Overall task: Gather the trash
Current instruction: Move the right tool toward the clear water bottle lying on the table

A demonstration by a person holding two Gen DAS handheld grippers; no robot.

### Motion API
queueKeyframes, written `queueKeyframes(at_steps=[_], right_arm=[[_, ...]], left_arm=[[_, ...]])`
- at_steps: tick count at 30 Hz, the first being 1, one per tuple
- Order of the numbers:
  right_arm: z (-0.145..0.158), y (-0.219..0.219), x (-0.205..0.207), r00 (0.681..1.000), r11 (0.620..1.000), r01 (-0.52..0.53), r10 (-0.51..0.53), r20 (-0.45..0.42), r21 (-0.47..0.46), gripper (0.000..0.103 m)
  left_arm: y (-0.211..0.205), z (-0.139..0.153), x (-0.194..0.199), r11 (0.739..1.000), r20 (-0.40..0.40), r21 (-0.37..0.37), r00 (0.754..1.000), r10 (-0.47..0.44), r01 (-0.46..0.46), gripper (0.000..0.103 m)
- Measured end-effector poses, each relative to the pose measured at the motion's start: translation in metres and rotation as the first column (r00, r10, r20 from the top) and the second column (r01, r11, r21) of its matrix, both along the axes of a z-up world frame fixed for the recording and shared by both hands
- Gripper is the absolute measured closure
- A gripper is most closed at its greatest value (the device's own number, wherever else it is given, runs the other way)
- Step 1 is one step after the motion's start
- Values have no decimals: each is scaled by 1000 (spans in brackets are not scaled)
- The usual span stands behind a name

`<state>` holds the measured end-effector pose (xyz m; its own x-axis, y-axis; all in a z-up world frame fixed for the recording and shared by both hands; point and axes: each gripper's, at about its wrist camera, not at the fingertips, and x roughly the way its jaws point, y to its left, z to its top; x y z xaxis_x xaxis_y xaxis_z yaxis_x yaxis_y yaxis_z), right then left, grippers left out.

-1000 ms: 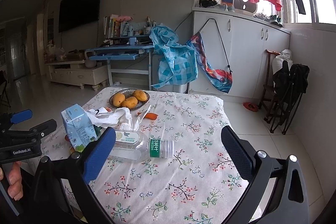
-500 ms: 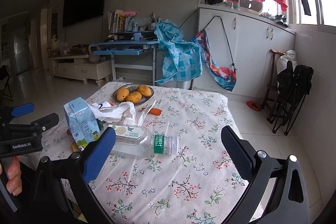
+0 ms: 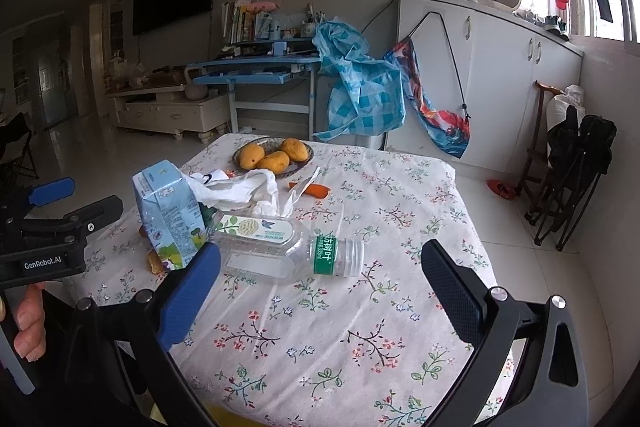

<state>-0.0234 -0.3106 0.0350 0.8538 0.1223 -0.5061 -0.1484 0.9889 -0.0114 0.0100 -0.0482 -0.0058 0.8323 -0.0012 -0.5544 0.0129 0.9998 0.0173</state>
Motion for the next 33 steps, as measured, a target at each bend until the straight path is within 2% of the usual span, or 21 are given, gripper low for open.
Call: queueKeyframes(at_steps=[33], right_arm=[[-20, 14, 15, 990, 995, -94, 91, -108, -25, 6]], left_arm=[[-3, -10, 10, 999, -75, 47, 997, 3, 0, 7]])
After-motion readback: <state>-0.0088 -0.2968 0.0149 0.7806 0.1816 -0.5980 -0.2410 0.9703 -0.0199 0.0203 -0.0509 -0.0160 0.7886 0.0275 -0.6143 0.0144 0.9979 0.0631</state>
